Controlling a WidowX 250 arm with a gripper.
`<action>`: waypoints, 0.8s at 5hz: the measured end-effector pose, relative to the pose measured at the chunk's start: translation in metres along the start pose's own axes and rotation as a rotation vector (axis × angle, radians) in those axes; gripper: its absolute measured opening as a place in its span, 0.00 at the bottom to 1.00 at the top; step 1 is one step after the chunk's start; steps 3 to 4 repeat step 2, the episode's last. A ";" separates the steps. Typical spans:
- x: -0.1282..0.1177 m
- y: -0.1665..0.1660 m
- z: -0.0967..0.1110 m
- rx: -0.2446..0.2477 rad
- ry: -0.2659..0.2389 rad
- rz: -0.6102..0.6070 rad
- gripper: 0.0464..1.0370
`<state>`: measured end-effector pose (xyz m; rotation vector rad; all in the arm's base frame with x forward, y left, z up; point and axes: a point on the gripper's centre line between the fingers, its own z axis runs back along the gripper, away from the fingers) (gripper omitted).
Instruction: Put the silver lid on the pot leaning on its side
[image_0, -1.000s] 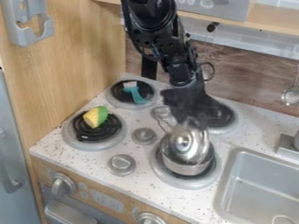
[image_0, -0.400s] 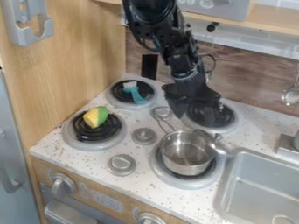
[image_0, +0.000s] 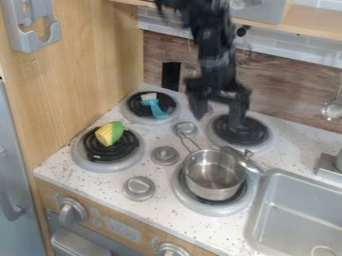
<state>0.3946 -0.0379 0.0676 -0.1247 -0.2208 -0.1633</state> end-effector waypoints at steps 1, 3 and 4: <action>-0.006 0.013 0.002 0.008 0.031 0.052 0.96; -0.010 0.015 0.002 0.010 0.053 0.057 0.96; -0.010 0.015 0.002 0.010 0.053 0.057 0.96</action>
